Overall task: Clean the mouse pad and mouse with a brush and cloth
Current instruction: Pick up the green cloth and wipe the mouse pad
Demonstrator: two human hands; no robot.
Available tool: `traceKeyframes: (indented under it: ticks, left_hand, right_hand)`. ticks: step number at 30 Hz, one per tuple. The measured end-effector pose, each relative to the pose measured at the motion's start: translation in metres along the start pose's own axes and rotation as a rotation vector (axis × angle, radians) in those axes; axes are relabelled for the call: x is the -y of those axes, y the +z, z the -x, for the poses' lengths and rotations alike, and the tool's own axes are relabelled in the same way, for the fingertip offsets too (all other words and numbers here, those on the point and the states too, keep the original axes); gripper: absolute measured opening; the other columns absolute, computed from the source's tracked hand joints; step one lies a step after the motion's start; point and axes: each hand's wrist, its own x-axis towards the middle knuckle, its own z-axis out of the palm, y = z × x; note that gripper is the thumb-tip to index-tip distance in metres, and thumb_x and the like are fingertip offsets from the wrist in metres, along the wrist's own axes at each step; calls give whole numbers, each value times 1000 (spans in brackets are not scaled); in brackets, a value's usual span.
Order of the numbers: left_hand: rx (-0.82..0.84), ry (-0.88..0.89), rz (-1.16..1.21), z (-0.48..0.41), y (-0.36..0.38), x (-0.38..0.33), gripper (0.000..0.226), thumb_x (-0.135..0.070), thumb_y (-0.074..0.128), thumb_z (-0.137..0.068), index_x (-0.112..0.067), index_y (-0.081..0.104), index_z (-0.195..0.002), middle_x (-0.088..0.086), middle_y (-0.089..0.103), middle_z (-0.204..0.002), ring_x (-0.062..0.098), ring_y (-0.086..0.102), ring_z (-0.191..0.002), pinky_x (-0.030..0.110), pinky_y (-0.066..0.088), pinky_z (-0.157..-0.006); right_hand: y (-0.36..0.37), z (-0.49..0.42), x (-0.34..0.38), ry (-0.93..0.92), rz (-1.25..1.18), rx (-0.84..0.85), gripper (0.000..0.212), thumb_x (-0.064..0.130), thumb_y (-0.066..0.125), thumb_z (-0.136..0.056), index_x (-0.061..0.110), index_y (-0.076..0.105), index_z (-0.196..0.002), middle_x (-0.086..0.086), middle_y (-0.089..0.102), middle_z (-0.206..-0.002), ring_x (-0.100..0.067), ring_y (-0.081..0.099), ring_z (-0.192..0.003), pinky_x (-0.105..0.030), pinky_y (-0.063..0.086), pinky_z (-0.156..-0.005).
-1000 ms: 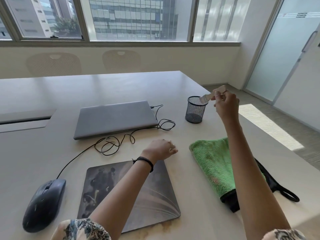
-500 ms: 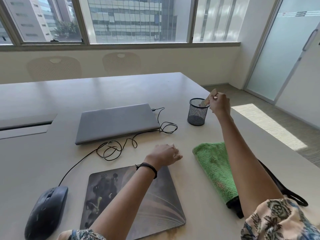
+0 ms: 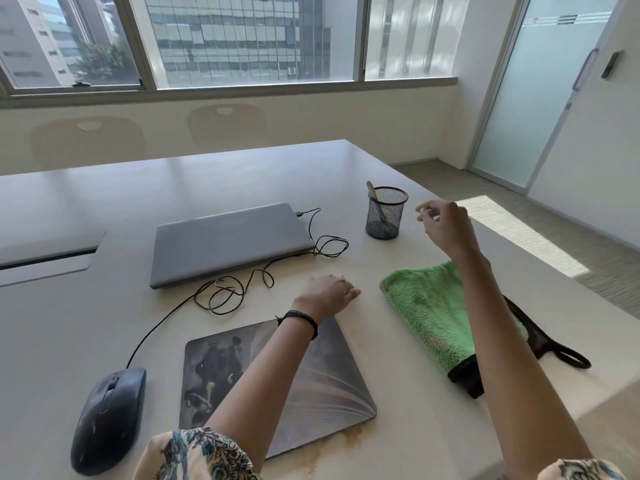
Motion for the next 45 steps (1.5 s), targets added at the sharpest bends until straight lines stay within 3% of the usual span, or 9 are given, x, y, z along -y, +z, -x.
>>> traceKeyframes:
  ticks: [4, 9, 13, 19, 25, 31, 35, 41, 45]
  left_hand:
    - [-16, -29, -8, 7, -3, -11, 45, -37, 23, -100, -12, 58, -117, 12, 56, -125, 27, 49, -118, 46, 27, -103]
    - [-19, -36, -23, 10, -6, -14, 47, -38, 23, -100, -12, 58, -117, 13, 57, -124, 27, 50, -118, 49, 24, -106]
    - [-15, -29, -22, 12, -4, -14, 46, -38, 22, -100, -13, 57, -118, 12, 54, -129, 27, 49, -120, 52, 21, -107]
    - [-32, -16, 9, 19, -1, -14, 44, -35, 22, -101, -11, 54, -119, 12, 45, -139, 28, 47, -124, 59, 12, -110]
    - [-216, -37, 72, 30, 9, -18, 41, -31, 25, -100, -10, 58, -110, 10, 57, -120, 30, 57, -109, 62, 4, -111]
    - [-307, 0, 370, 46, 15, -28, 37, -34, 38, -97, -18, 53, -126, 1, 54, -135, 19, 47, -127, 51, 2, -114]
    - [-294, 48, 631, 61, 17, -40, 36, -31, 45, -96, -17, 53, -128, -1, 45, -143, 14, 39, -133, 46, 1, -115]
    - [-149, 93, 992, 83, 21, -59, 51, -34, 51, -93, -15, 39, -139, 4, 40, -146, 13, 36, -135, 29, 29, -112]
    - [-78, 51, 1254, 95, 10, -69, 59, -37, 50, -93, -15, 31, -144, -1, 33, -149, 12, 35, -135, 22, 31, -105]
  right_hand:
    - [-11, 49, -7, 7, 22, 121, 18, 18, 54, -91, 18, 69, -101, -9, 73, -99, -27, 68, -86, -43, 54, -83]
    - [-19, 96, -11, 51, 63, 244, 23, 22, 53, -94, 15, 66, -111, -7, 70, -105, -16, 64, -85, -28, 51, -76]
    - [-17, 126, -11, 134, 81, 392, 37, 37, 54, -93, 14, 60, -120, -9, 68, -113, -17, 62, -94, -32, 51, -86]
    - [-1, 155, 5, 150, 328, 349, 63, 57, 56, -84, 13, 52, -128, -8, 54, -127, -25, 52, -116, -35, 44, -88]
    - [12, 161, 13, 88, 534, 269, 37, 31, 56, -90, 9, 54, -120, -9, 54, -119, -25, 54, -109, -35, 44, -87]
    - [-3, 159, 13, 171, 296, 87, 17, 14, 53, -89, 7, 63, -100, -15, 67, -93, -34, 62, -88, -30, 39, -65]
    - [-17, 162, 9, 197, 75, -21, 11, 13, 58, -86, 3, 63, -87, -11, 62, -71, -32, 58, -70, -29, 36, -61]
    - [-40, 165, 15, 237, -355, -62, 10, 10, 60, -87, 1, 64, -87, -18, 61, -74, -27, 58, -70, -34, 47, -63]
    - [-51, 168, 25, 304, -650, 13, 5, 13, 62, -86, 10, 65, -84, -17, 64, -76, -25, 61, -68, -38, 51, -66]
